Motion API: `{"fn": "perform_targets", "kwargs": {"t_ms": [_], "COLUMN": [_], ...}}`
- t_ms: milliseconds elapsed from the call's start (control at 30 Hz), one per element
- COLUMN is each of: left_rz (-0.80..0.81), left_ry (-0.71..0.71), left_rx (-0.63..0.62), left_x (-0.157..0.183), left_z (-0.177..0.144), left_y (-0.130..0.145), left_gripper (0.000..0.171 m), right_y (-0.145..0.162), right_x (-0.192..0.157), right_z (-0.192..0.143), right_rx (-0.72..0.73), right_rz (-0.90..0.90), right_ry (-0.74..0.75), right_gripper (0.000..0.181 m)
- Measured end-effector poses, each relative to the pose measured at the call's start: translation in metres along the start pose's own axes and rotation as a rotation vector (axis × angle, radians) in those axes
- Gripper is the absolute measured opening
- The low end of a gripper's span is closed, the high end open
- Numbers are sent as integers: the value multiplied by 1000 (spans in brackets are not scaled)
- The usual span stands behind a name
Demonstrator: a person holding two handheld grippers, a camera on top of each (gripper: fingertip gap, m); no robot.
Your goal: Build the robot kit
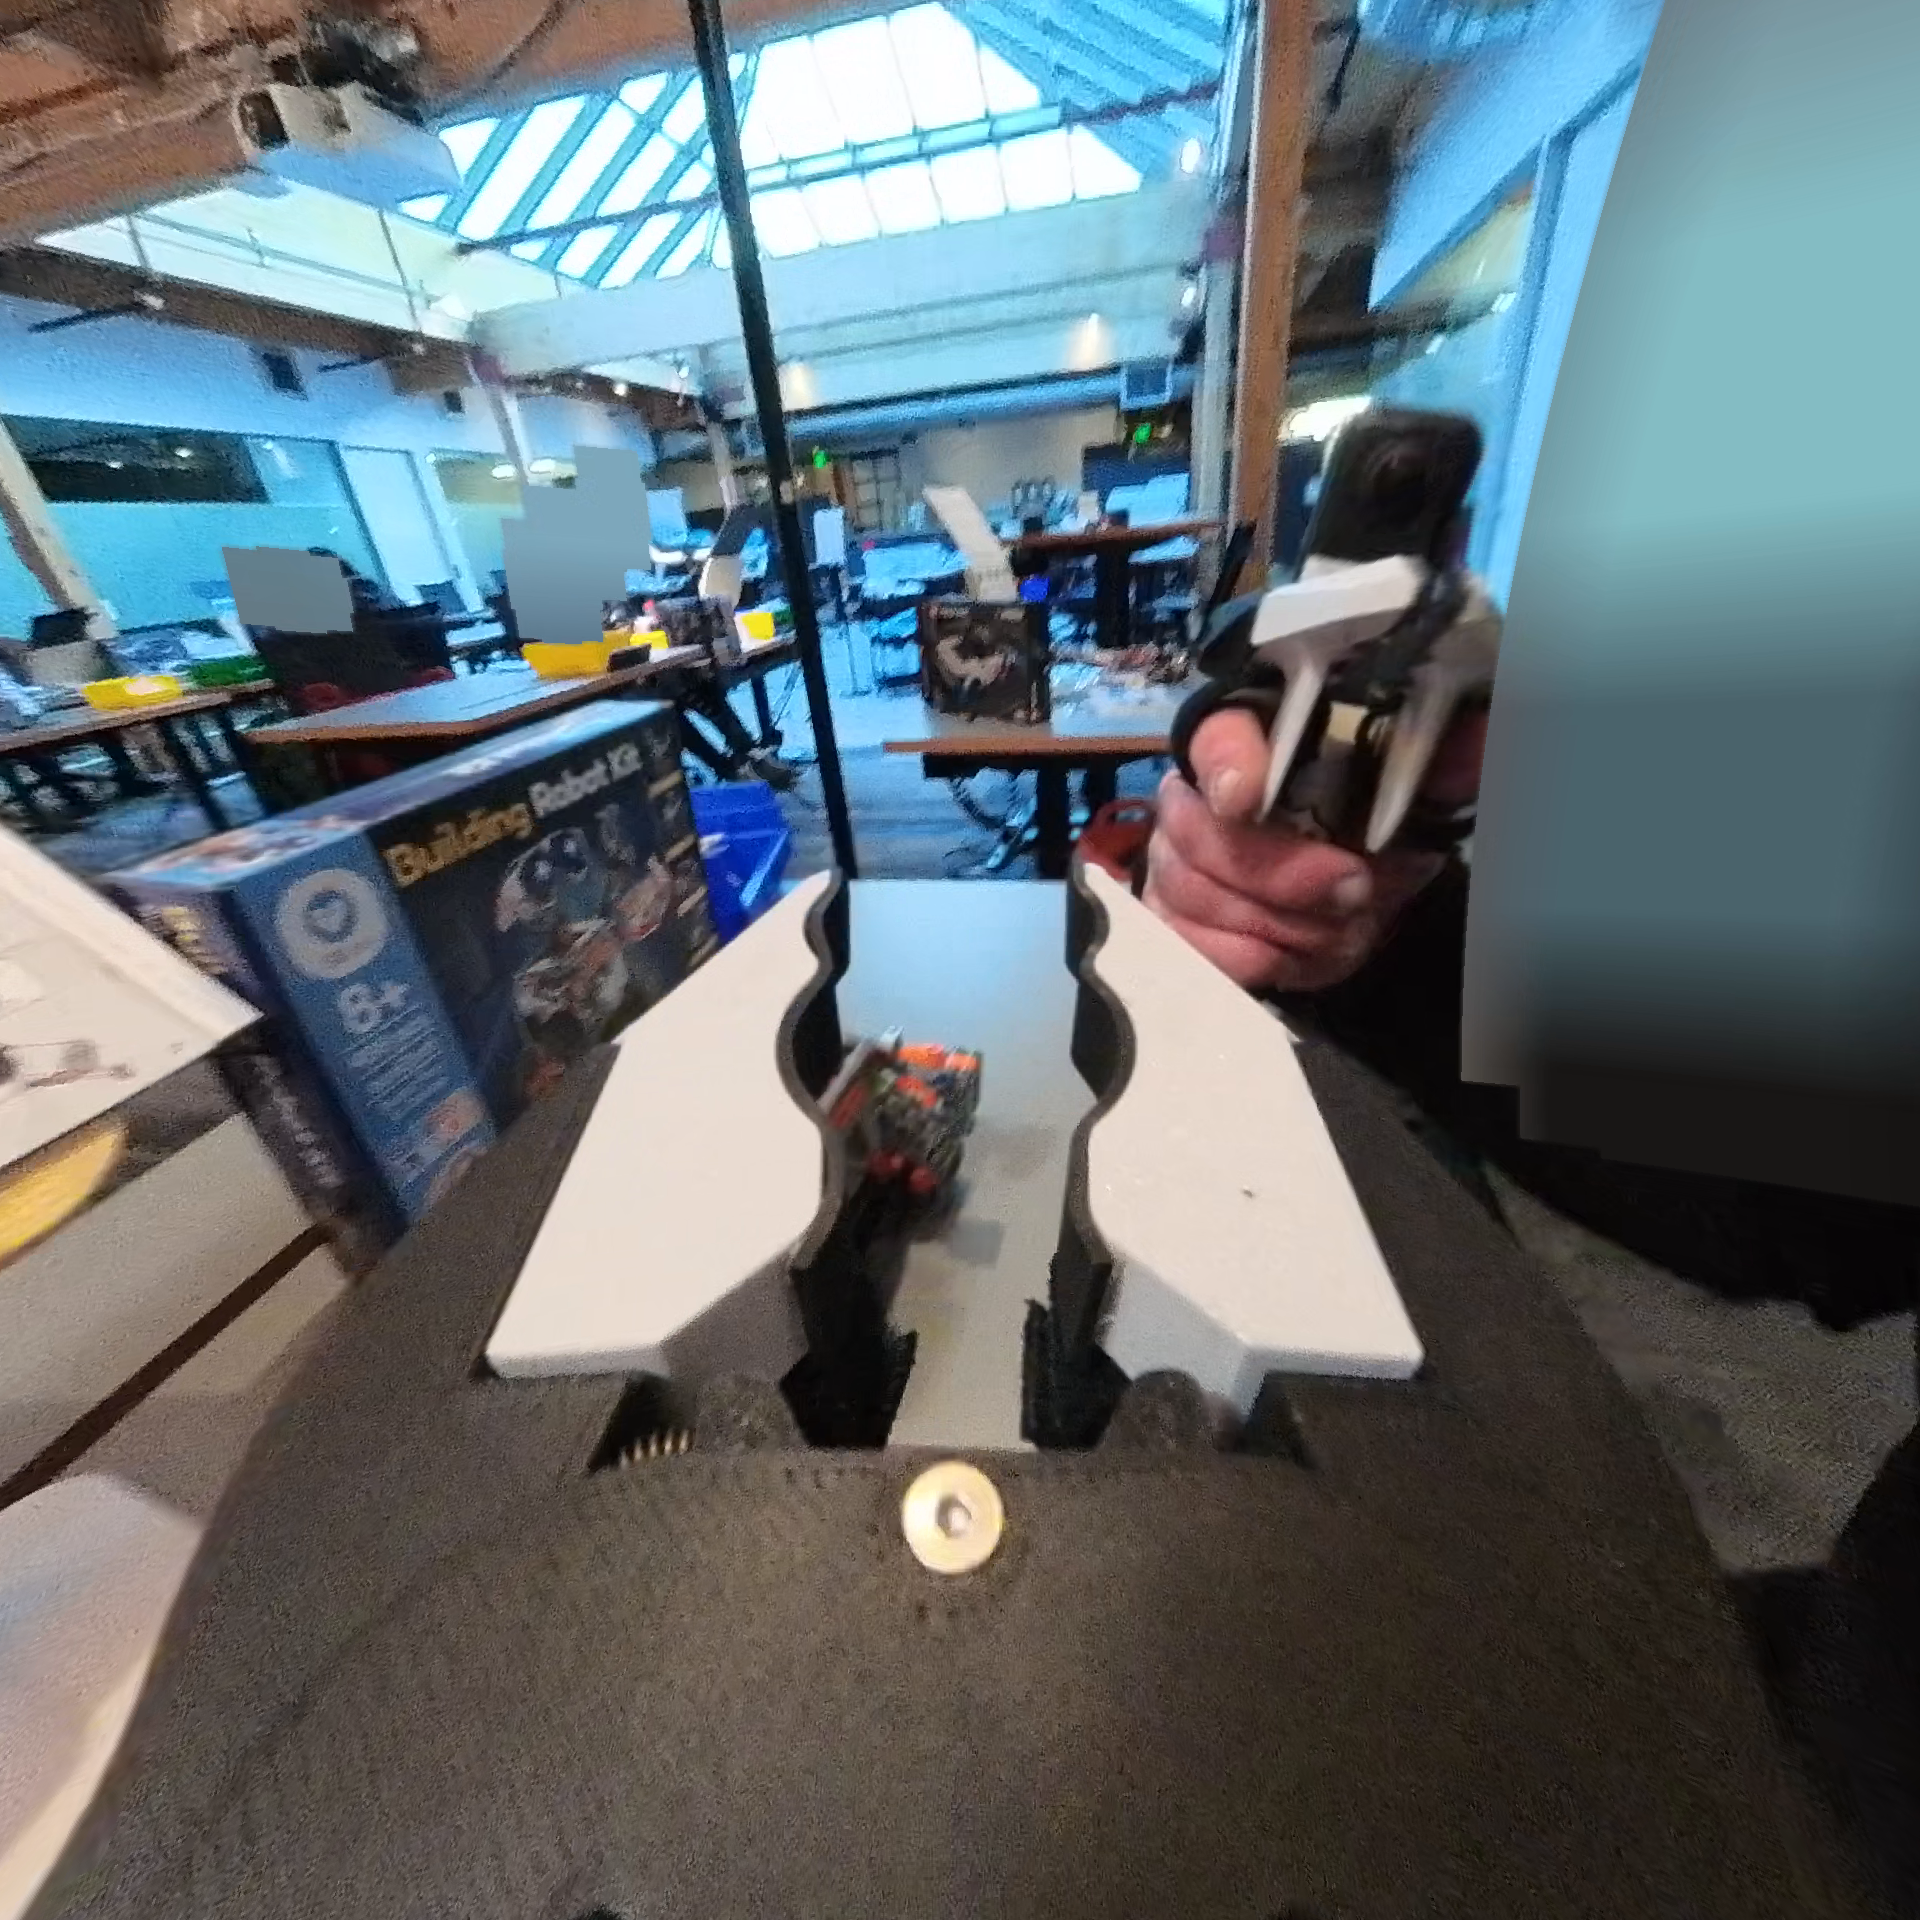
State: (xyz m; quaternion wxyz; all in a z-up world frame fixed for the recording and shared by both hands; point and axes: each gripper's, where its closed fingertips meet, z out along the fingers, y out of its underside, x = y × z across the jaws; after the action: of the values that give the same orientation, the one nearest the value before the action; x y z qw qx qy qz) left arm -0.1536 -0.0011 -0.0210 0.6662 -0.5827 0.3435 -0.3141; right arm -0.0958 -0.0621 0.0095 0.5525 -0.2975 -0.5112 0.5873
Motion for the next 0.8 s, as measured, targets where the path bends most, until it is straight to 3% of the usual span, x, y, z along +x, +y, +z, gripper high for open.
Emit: {"fn": "perform_targets", "kwargs": {"t_ms": [100, 167, 300, 400, 467, 533, 800], "left_rz": [128, 170, 224, 208, 168, 148, 19], "left_ry": [-80, -100, -141, -139, -137, -146, -115], "left_rx": [-146, -308, -615, -767, -829, -880, -954], "left_x": [-4, 0, 7, 19, 23, 25, 32], "left_z": [-30, -47, -71, -81, -85, -88, -90], "left_y": [8, 33, 101, 149, 175, 195, 246], "left_gripper": [28, 28, 38, 53, 56, 56, 39], "right_y": [61, 109, 194, 230, 247, 262, 299], "right_x": [11, 1, -8, -15, -12, -12, -12], "right_z": [0, 1, -3, -3, -4, -6, -19], "right_rx": [-319, -539, -880, -974, -1015, -1046, -1137], "right_rz": [-18, -2, -47, -3, 18, 55, 99], "right_ry": [41, -6, -24, -68, -54, -48, -60], "right_gripper": [0, 5, 52, 60, 48, 47, 35]}}
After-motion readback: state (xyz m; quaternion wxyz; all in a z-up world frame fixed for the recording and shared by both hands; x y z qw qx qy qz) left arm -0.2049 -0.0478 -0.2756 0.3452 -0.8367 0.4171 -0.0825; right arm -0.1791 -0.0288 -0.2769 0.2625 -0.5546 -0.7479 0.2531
